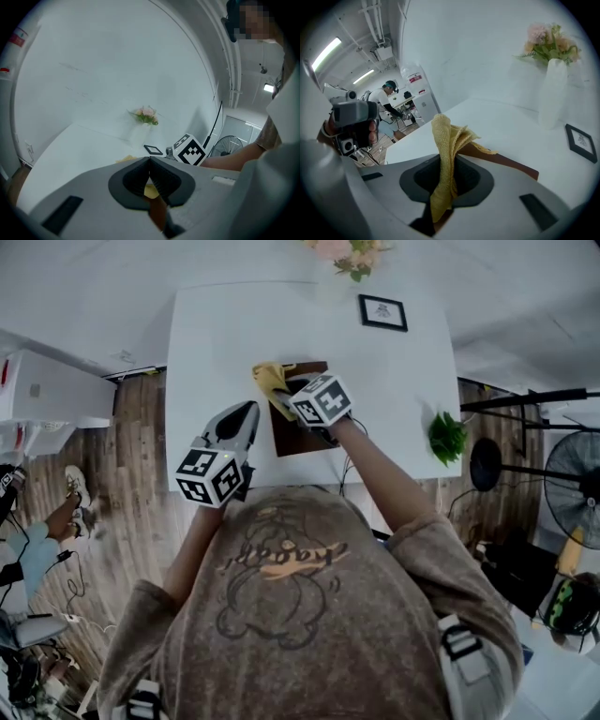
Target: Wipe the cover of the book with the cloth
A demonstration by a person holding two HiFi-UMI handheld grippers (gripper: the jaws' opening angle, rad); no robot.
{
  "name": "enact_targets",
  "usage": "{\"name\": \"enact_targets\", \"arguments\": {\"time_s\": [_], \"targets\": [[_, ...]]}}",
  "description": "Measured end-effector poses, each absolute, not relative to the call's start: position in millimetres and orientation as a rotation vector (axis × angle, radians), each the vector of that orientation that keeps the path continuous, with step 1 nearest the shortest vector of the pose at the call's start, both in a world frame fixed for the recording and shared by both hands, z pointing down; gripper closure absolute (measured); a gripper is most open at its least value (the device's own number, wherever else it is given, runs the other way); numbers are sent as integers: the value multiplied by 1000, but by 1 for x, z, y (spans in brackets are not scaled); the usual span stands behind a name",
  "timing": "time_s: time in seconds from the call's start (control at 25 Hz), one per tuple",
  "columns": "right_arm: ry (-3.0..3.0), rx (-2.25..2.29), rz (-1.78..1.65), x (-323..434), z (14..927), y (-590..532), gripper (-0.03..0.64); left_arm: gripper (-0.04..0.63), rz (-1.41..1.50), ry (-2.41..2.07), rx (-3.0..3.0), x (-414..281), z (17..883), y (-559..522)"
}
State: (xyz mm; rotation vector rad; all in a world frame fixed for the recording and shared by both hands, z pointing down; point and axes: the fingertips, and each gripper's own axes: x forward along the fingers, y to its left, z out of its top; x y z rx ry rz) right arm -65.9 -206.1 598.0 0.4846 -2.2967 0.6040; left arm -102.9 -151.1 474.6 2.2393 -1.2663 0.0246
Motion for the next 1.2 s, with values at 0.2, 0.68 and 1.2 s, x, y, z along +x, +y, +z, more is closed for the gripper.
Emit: {"name": "enact_targets", "arguments": {"time_s": [0.2,0.68,1.2], "targets": [[-2296,492,593,-72,604,-221,555,592,24,-1281,2219,-112,478,-154],[-2275,637,603,-38,599,-251,554,591,42,-1220,2249,-98,480,-166],[-2246,873,683,31,598,-271,554,591,64,-1159,2279,-82,481,-171]]}}
